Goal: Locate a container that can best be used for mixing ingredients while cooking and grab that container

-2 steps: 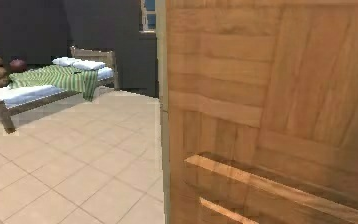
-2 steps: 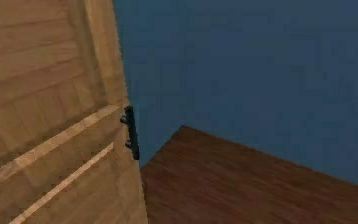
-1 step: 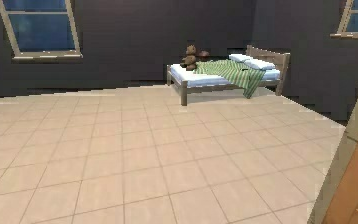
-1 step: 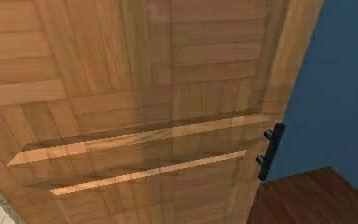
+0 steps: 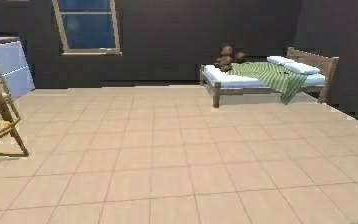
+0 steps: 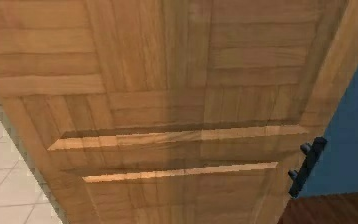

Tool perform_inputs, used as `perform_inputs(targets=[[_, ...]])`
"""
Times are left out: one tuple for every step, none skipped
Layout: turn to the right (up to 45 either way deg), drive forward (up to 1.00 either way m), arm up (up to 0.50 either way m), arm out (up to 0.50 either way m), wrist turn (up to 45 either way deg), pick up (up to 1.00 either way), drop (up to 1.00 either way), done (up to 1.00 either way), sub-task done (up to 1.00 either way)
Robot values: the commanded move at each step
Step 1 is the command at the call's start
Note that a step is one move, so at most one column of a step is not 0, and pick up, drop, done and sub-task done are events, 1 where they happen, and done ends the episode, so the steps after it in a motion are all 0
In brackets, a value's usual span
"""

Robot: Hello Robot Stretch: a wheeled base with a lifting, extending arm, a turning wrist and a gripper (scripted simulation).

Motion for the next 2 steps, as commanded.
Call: perform_inputs(targets=[[0.0, 0.45, 0.0, 0.0, 0.0, 0.0, 0.0, 0.0, 0.0], [-6.0, 0.0, 0.0, 0.0, 0.0, 0.0, 0.0, 0.0, 0.0]])
